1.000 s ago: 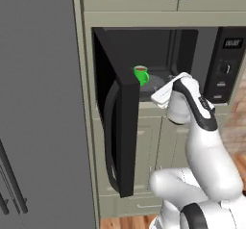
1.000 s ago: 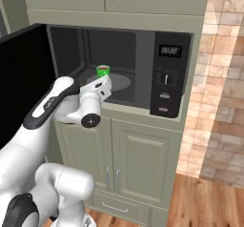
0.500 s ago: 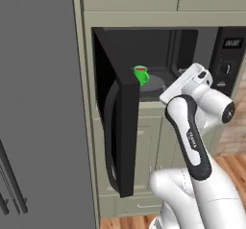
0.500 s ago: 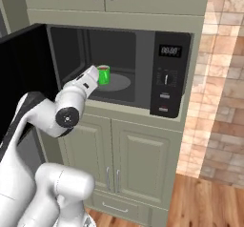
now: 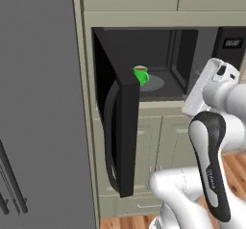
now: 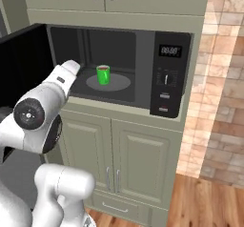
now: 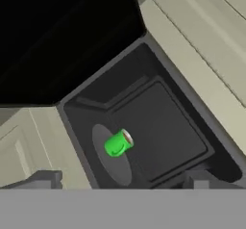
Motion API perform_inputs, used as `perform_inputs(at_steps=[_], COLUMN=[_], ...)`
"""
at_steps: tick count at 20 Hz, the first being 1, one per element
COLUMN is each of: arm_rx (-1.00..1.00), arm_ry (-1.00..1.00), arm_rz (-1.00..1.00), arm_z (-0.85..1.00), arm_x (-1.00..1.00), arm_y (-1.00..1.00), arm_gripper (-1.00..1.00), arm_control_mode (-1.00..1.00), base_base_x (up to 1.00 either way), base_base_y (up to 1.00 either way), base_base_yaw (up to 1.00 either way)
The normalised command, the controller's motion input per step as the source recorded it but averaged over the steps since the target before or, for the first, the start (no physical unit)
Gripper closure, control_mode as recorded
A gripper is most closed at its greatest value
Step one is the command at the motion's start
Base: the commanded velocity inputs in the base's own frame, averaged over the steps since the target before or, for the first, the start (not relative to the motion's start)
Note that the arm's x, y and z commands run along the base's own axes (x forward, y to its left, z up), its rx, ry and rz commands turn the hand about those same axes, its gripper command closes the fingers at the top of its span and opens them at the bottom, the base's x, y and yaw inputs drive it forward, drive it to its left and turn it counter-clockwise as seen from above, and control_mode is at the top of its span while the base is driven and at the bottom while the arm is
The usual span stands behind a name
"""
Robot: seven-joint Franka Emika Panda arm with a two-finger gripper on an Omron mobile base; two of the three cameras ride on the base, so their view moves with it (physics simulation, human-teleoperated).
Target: Place the microwavable item in the microwave. Then, close the microwave door and press the start button.
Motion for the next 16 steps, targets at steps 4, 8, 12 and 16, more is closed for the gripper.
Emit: perform_inputs(at_steps=[4,8,12,16], arm_rx=[-0.38,-0.54,-0.54,-0.47], arm_ry=[-0.02,-0.07,-0.05,-0.2], arm_rz=[0.03,0.05,0.08,0.1], arm_z=[-0.33,-0.23,-0.51,-0.35], arm_x=[-1.0,-1.0,-0.82,-0.9], arm_y=[0.25,0.67,0.86,0.65], arm_gripper=[-1.0,-1.0,-1.0,-1.0], arm_control_mode=[-1.0,-1.0,-1.0,-1.0], base_base_x=[0.0,0.0,0.0,0.0], base_base_y=[0.0,0.0,0.0,0.0], base_base_yaw=[0.0,0.0,0.0,0.0])
